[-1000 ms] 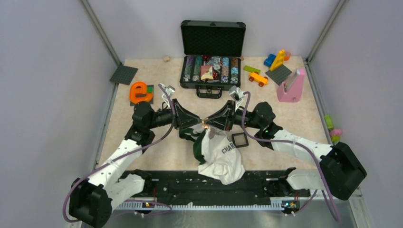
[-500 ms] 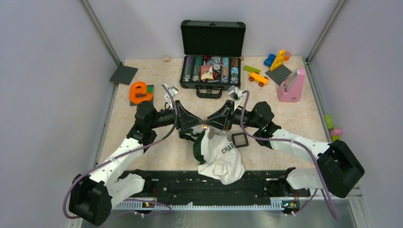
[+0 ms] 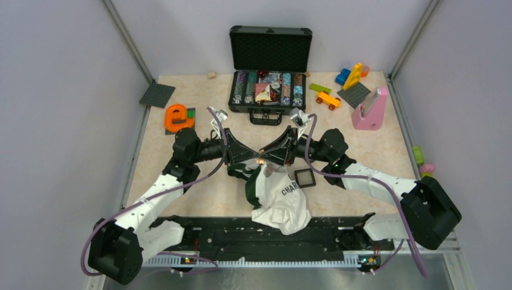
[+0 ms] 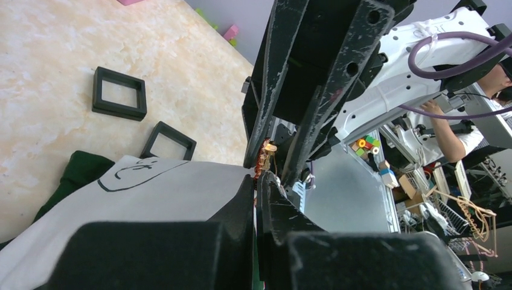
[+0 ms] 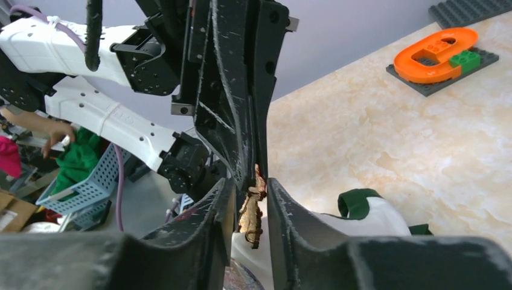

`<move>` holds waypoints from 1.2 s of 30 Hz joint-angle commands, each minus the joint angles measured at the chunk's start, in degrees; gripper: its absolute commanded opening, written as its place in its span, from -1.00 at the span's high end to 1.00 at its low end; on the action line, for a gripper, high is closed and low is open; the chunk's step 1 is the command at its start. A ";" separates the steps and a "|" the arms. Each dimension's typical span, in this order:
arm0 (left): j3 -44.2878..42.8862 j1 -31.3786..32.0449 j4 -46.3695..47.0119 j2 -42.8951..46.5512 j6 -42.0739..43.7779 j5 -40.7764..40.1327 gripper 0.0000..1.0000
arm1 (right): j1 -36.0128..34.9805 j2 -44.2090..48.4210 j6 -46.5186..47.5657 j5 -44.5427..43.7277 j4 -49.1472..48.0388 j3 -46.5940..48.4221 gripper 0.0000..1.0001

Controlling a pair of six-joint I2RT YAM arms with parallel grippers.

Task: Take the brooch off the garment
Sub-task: Remove the brooch from the clothes.

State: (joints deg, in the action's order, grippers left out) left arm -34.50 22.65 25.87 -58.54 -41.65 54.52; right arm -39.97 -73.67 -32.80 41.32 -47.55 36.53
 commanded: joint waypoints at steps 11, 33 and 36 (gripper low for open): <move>-2.56 0.46 -2.66 2.18 3.86 -0.57 1.00 | 2.09 2.87 -0.97 1.75 -3.65 -0.32 -0.10; -2.94 0.46 -2.86 3.03 3.28 -0.65 1.00 | 2.79 0.24 -2.39 8.11 -3.45 -0.37 0.12; -2.94 0.46 -2.68 3.06 3.24 -0.49 1.00 | 2.81 -0.45 -2.65 8.27 -3.71 -0.09 0.15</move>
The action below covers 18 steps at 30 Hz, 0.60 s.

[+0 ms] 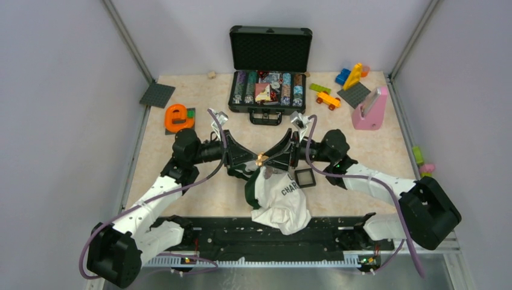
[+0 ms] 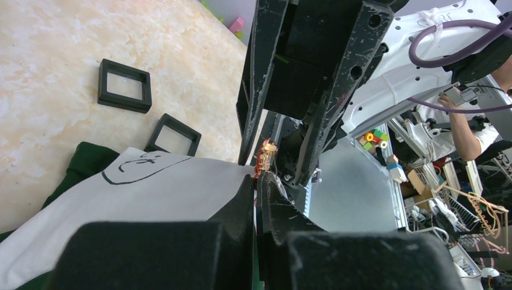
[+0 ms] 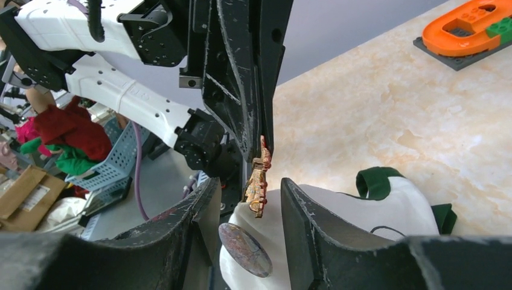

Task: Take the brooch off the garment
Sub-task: Remove the brooch from the clothes.

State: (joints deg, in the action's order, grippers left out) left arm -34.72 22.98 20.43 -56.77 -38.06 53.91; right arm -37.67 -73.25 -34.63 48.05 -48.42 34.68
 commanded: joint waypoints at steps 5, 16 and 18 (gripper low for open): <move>-2.64 0.13 3.05 1.23 -0.58 0.22 1.00 | 0.49 -1.44 -0.95 1.17 -2.66 2.30 0.28; -2.40 0.13 3.56 1.34 -0.48 0.58 1.00 | 0.42 -2.15 -1.63 -0.86 -0.71 3.34 0.45; -2.29 0.13 3.61 1.32 -0.47 0.71 1.00 | 0.41 -2.31 -1.50 -1.46 0.41 3.71 0.50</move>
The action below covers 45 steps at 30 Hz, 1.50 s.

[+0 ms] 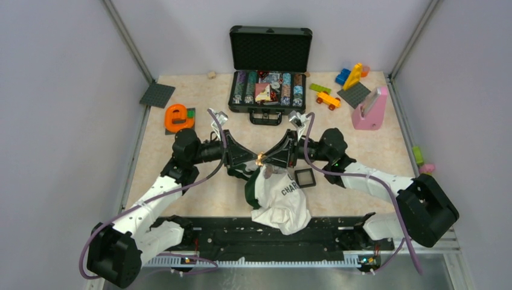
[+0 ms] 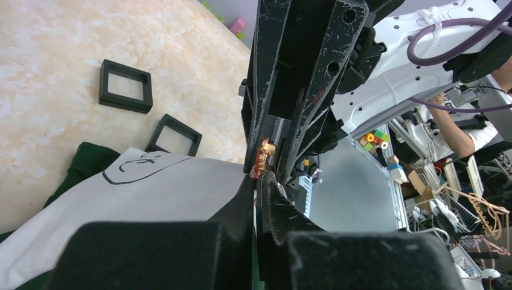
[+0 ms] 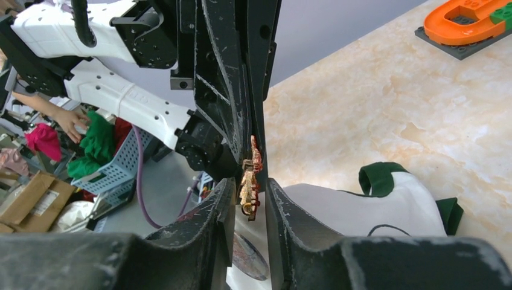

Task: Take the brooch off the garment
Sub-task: Remove the brooch from the clothes.

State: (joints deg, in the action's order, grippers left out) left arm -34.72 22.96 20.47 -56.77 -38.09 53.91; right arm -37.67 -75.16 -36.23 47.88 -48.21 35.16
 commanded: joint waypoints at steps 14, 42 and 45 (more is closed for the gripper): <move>-1.67 0.15 4.98 2.56 -0.59 0.76 1.00 | 0.44 -0.81 0.18 -4.20 4.33 3.81 0.85; -2.43 0.20 -3.50 3.49 5.18 -5.75 1.00 | -1.57 1.04 7.06 -2.78 13.55 5.62 0.14; -2.46 0.24 -4.39 3.76 5.80 -7.34 1.00 | -1.53 2.12 7.90 -3.14 14.12 4.55 -0.07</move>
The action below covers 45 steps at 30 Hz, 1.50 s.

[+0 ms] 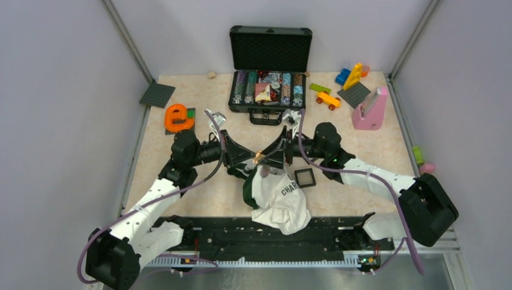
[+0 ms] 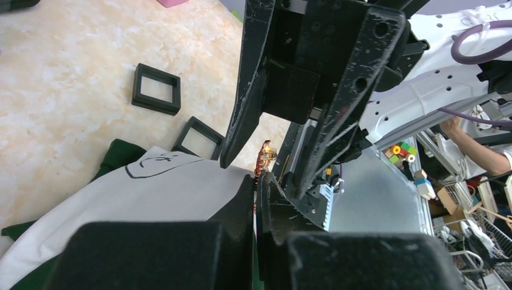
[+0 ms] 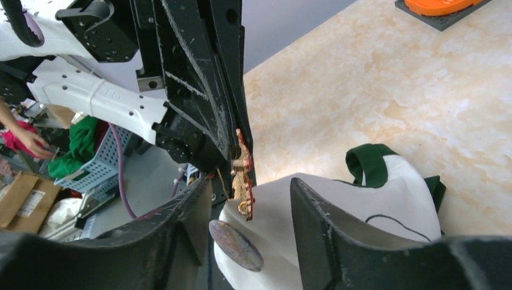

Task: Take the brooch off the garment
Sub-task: Remove the brooch from the clothes.

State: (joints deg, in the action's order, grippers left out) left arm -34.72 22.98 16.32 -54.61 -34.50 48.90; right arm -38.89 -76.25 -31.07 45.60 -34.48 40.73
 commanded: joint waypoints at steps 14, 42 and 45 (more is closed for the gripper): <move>-3.42 0.22 -3.61 3.28 3.83 -5.19 1.00 | -0.47 3.10 8.73 -3.15 -0.16 -6.18 -0.28; -3.37 0.17 -10.77 2.93 8.99 -9.81 1.00 | -3.91 2.23 18.11 -3.34 3.60 -7.50 0.82; -2.45 0.35 -10.74 2.72 9.22 -9.97 1.00 | -3.42 3.47 17.83 -4.89 5.13 -6.58 1.00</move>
State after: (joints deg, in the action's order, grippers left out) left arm -36.01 23.03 4.73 -51.94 -26.94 39.72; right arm -42.26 -75.75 -13.58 42.02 -29.91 31.86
